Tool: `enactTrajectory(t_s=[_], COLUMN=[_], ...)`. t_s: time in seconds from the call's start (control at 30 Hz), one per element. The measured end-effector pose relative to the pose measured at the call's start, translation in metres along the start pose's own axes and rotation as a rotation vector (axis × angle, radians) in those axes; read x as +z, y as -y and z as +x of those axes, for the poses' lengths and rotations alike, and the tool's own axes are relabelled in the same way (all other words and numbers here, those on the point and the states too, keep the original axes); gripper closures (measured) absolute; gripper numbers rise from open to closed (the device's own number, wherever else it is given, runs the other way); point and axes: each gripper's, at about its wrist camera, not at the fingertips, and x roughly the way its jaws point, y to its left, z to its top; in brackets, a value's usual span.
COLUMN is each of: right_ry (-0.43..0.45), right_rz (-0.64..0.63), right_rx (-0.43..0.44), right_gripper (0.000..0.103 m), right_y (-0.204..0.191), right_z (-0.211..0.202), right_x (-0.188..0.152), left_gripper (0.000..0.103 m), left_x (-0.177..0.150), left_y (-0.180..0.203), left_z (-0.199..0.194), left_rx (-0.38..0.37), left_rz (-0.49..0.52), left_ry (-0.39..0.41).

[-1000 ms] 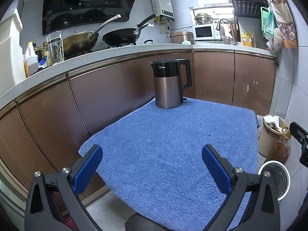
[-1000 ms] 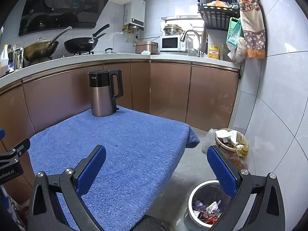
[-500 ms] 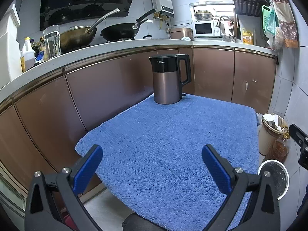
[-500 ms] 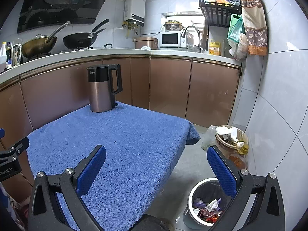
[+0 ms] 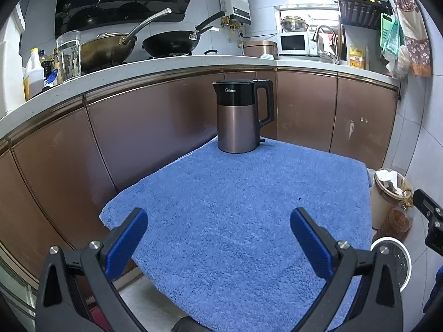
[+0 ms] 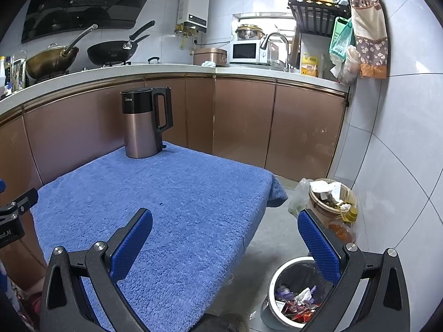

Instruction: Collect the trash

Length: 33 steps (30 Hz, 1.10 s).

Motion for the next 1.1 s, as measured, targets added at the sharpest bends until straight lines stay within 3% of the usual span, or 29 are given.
enactTrajectory(t_s=[0.43,0.83,1.1], right_ry=[0.010,-0.037,-0.071], right_rz=[-0.035,-0.031,-0.028], right_rx=[-0.025,-0.046,-0.048], right_gripper=[0.000,0.000,0.000], right_y=[-0.002,0.003,0.006], right_z=[0.012,0.044,0.062], right_x=[0.013,0.014,0.012], left_gripper=[0.000,0.000,0.000], left_x=[0.015,0.020,0.020], left_y=[0.000,0.011,0.014], left_z=[0.020,0.047,0.061], left_rx=[-0.005,-0.013,0.030], left_rz=[-0.012,0.015,0.015], left_ry=[0.021,0.018,0.009])
